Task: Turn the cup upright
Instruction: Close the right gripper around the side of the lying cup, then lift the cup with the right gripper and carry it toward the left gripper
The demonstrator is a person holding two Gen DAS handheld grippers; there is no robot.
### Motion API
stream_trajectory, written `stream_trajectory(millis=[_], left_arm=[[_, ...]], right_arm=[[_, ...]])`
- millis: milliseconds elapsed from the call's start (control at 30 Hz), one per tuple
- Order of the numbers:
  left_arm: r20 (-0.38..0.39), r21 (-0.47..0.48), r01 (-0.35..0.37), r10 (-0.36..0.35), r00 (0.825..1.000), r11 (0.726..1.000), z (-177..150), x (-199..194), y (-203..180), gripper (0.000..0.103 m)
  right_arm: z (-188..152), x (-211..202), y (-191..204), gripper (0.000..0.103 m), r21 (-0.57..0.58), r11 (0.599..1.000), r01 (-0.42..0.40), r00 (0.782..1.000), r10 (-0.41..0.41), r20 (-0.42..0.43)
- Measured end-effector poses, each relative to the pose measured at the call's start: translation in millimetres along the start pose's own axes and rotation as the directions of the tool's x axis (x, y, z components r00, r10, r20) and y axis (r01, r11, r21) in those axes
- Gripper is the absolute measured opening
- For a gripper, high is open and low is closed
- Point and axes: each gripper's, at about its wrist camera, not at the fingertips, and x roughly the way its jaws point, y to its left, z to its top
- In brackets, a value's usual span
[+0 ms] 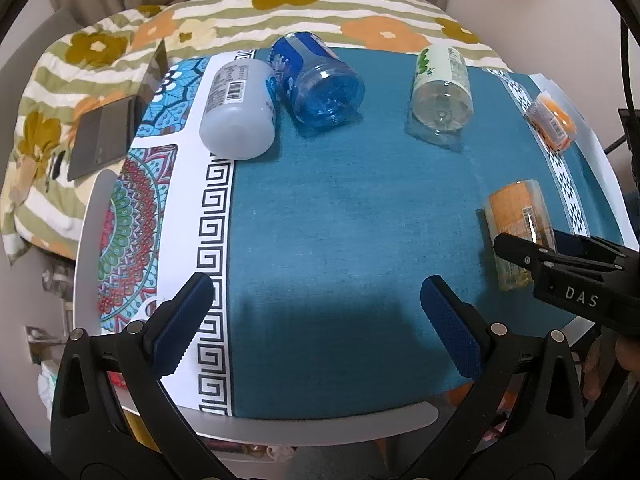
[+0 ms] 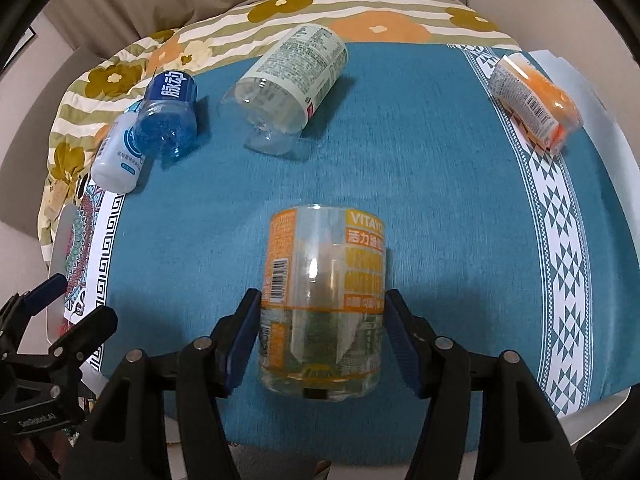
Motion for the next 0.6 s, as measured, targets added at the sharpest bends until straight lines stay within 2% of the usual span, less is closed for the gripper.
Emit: stream_trajectory(millis=[67,100,233,333,600], left_arm=[[0.002,-0.004,-0.002,0.002,1.000,1.000,0.4,-1.0,1.4,0.103],[0.004,-0.006,-0.002,0.002,1.000,1.000,0.6,-1.5,1.8,0.103],[0.008,-0.015,-0.006,0.006,1.000,1.000,1.3,-5.6,3.6,0.103],[0.015,-0.021,-0.009,0.009,1.000,1.000,1.7,-9.6,3.8,0.103],[0.032,-0.041,-0.010,0.012,0.999,0.999,6.8,-23.9,0.9,0.103]], right_arm=[[-0.3,1.4,-1.1,0.083,0.011,1.000,-0.009,1.000,0.009,0.002],[-0.9,1.1,-2.3,0.086,0.018,1.000,-0.018,1.000,0.018,0.004],[-0.1,0.2,-0.2,0.087,0.021,1.000,-0.022,1.000,0.021,0.014],[0.4,-3.4,-0.7,0.101,0.016,0.999,-0.032,0.999,0.032,0.021],[0.9,-20.0,-2.9,0.101,0.007,0.998,-0.055,0.998,0.054,0.041]])
